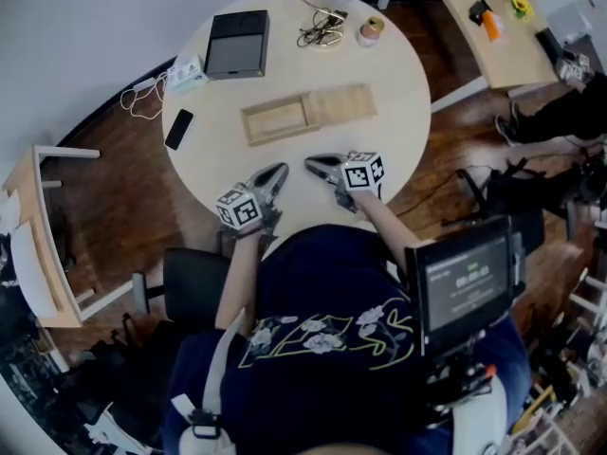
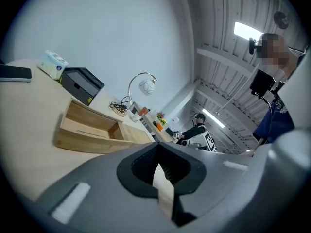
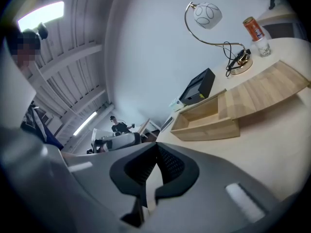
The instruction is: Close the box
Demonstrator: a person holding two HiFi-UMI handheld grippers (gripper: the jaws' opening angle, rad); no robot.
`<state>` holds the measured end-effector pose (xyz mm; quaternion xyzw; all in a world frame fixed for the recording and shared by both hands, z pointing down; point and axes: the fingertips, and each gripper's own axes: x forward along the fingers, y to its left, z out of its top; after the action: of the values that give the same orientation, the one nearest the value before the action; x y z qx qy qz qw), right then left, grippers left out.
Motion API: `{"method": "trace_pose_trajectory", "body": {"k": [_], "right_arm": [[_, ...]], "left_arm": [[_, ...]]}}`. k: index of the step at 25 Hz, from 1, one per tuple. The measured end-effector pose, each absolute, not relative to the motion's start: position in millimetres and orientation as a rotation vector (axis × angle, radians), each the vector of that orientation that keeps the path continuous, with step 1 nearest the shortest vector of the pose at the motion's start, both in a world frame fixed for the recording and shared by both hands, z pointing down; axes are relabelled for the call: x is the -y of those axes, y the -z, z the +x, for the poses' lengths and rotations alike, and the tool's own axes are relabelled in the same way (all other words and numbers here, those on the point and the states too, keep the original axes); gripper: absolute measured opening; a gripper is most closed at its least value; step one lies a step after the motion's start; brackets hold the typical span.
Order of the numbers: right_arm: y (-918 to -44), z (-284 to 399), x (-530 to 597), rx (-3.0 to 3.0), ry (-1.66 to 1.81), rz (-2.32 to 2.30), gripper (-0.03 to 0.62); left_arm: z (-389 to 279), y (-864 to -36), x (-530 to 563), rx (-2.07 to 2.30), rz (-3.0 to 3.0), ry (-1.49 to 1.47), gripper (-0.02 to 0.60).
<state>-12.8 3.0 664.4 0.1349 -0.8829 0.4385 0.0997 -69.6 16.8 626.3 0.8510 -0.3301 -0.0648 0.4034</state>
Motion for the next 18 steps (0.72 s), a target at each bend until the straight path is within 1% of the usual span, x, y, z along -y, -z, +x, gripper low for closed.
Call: {"method": "trace_pose_trajectory", "body": {"k": [3, 6, 7, 9, 11, 14, 18], "right_arm": [[-681.2, 8.1, 30.4, 2.563, -1.326, 0.505, -0.008], [-696.6, 53.1, 116.0, 2.530, -1.375, 0.755, -0.008], [-701.3, 78.0, 145.9, 2.488, -1.368, 0.868, -0.009], [-720.4, 150.7, 201.2, 2.294, -1.280, 1.162, -0.009], [-738.0, 213.6, 234.0, 2.068, -1.171, 1.355, -0.009], [-770.3, 250.1, 239.3, 1.842, -1.198, 1.328, -0.009], [-805.8, 242.0, 224.3, 1.699, -1.366, 1.248, -0.013]], "left_arm": [[-88.8, -643.6, 5.6, 0.891, 2.085, 0.157, 0.005], [-126.2, -672.3, 49.1, 1.006, 1.994, 0.155, 0.005], [-148.2, -678.1, 62.5, 1.090, 1.939, 0.182, 0.005], [-202.8, -689.0, 81.1, 1.297, 1.781, 0.253, 0.003], [-241.1, -702.8, 89.4, 1.421, 1.665, 0.250, 0.004], [-246.7, -720.9, 94.8, 1.381, 1.617, 0.162, 0.003], [-227.8, -739.5, 100.4, 1.329, 1.604, 0.020, 0.003]]}}
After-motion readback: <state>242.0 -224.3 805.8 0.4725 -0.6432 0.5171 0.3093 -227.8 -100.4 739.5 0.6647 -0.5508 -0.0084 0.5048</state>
